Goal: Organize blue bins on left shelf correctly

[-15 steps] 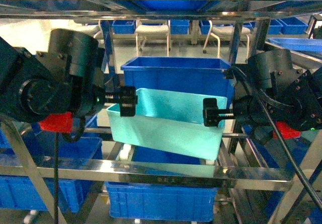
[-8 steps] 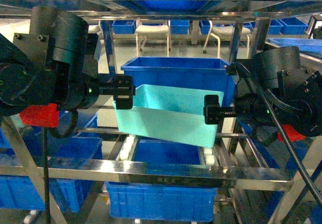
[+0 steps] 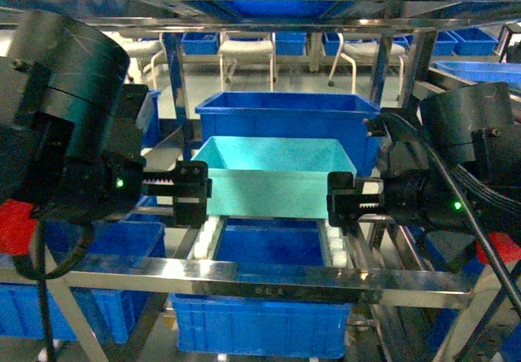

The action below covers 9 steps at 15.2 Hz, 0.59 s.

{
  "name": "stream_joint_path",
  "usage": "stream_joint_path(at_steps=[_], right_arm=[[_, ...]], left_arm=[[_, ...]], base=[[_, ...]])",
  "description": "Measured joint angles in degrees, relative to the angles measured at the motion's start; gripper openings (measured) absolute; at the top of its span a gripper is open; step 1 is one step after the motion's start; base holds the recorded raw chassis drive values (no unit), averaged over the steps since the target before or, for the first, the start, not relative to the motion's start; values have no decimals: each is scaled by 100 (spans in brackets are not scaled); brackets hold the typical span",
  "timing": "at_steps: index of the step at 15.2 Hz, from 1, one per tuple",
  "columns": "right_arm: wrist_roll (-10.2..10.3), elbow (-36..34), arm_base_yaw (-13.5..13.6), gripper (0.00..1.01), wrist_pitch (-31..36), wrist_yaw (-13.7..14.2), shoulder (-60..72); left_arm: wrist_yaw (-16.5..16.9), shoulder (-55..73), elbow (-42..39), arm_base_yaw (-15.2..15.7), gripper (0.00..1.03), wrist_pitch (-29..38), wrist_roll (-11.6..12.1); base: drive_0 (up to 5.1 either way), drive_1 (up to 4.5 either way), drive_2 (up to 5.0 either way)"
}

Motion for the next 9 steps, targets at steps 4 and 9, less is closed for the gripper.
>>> stream_joint_path(at_steps=[4,9], right_arm=[[116,-730,39,98,-221,-20,-710],[-702,-3462,-463,36,4378,1478,-1749]], left_arm=[[-107,-922,-446,26,98,-470,-278],[365,-1628,-3101,634,40,5842,896]], base=[[0,0,0],[0,0,0]])
